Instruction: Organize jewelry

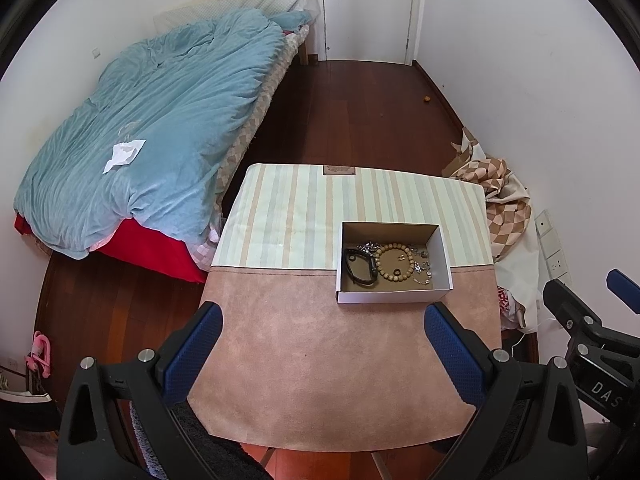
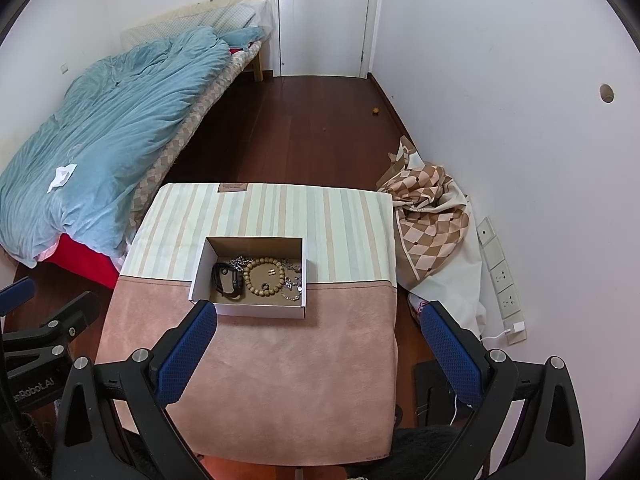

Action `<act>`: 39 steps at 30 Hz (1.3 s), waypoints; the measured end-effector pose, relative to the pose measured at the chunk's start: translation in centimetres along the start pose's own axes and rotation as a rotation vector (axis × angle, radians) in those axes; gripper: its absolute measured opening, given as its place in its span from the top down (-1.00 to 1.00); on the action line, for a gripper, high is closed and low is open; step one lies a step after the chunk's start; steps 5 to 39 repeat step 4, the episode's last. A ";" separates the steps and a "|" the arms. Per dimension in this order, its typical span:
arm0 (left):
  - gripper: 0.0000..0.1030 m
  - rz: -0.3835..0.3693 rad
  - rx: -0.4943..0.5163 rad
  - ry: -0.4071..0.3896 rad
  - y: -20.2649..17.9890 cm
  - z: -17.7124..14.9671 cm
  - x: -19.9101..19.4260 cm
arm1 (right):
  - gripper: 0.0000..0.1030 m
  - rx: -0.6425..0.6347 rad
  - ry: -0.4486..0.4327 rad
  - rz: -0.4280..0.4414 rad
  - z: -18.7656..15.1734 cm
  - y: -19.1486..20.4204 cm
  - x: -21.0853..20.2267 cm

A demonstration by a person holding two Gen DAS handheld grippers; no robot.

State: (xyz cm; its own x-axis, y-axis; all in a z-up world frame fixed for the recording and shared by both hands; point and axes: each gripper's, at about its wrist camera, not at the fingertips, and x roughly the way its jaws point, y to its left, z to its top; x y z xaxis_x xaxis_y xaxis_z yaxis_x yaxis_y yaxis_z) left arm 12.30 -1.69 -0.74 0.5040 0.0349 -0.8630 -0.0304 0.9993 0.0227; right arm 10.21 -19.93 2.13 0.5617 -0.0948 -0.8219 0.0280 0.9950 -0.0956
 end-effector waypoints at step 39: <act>-1.00 -0.001 -0.001 -0.015 -0.2 0.1 -0.4 | -1.00 -0.001 0.000 0.000 0.0 0.0 0.0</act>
